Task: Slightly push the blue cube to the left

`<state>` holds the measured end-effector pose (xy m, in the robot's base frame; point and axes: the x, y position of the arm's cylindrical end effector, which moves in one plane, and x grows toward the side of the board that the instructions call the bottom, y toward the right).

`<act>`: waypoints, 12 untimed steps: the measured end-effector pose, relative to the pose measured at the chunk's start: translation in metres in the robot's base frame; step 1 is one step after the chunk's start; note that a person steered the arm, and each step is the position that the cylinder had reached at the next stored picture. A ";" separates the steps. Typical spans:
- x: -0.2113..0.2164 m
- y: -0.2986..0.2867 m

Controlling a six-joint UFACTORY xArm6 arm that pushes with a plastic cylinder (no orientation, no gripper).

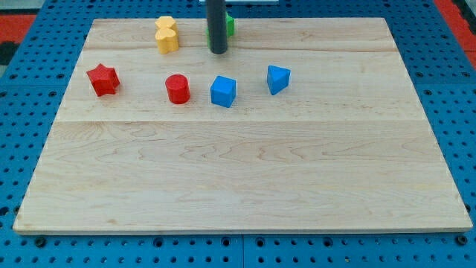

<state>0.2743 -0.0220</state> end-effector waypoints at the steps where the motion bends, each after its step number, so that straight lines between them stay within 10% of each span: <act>1: 0.003 0.025; 2: 0.023 0.067; 5: 0.032 -0.106; 7: 0.111 -0.158; 9: 0.172 -0.079; 12: 0.132 0.024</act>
<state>0.4064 0.0024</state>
